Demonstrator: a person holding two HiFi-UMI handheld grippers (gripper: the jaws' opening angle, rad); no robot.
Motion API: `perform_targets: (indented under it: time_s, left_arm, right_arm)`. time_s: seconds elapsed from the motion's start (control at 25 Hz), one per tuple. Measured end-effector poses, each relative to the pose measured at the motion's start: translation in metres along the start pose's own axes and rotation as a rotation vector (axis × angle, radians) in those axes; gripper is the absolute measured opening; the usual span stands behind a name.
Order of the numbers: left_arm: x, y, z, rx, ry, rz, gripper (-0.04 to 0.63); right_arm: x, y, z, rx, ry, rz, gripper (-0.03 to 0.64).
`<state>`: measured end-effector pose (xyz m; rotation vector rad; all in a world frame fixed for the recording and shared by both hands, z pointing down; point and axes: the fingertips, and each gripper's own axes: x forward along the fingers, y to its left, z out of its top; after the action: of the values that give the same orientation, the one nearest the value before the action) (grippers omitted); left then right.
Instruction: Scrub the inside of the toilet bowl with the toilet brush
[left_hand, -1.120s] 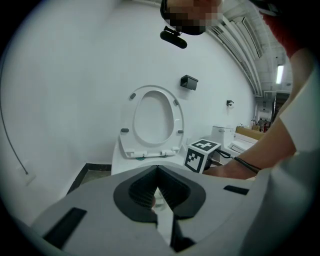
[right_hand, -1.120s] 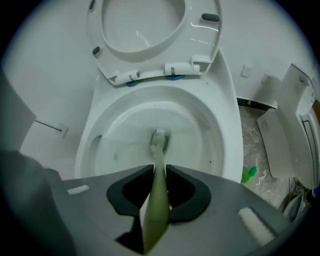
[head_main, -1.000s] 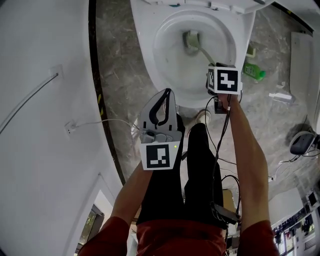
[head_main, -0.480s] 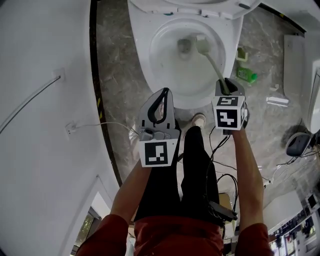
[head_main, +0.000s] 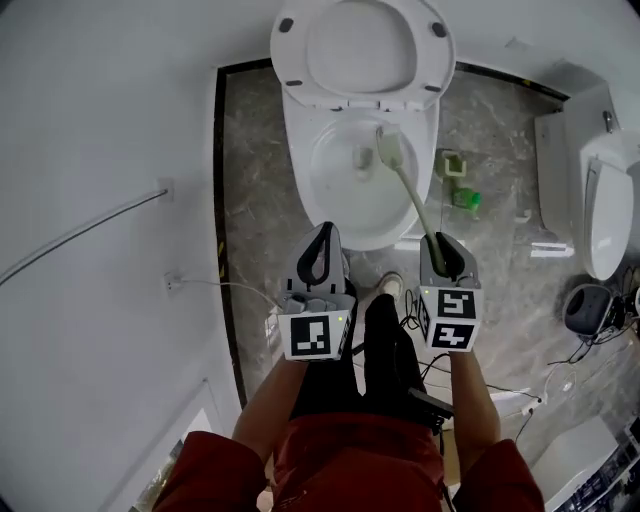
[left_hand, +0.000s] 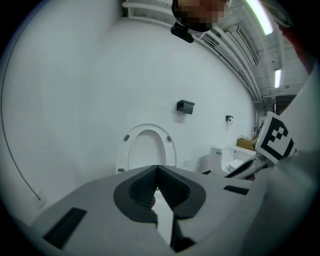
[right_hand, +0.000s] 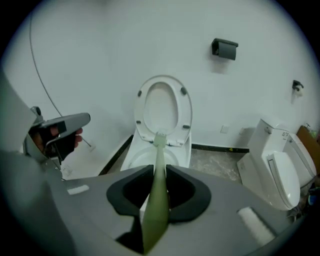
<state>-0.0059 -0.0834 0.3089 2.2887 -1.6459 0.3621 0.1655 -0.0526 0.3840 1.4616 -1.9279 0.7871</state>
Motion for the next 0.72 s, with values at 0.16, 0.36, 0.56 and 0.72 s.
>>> perform_targets:
  time_s: [0.16,0.36,0.56,0.72]
  left_arm:
    - [-0.032,-0.012,0.067,0.021,-0.071,0.000,0.006]
    - [-0.071,-0.017,0.151,0.015,-0.176,0.002,0.006]
    - [-0.101,-0.020,0.221,0.028,-0.273,0.001,0.006]
    - [-0.112,-0.021,0.270,0.048,-0.362,-0.005,0.006]
  right_arm:
    - [-0.073,-0.004,0.059,0.056,-0.155,-0.017,0.091]
    - [-0.153,-0.011,0.133,0.073,-0.352,-0.048,0.091]
    - [-0.217,-0.013,0.198,0.065,-0.512,-0.078,0.091]
    - [-0.257,-0.011,0.247,0.025,-0.636,-0.108,0.091]
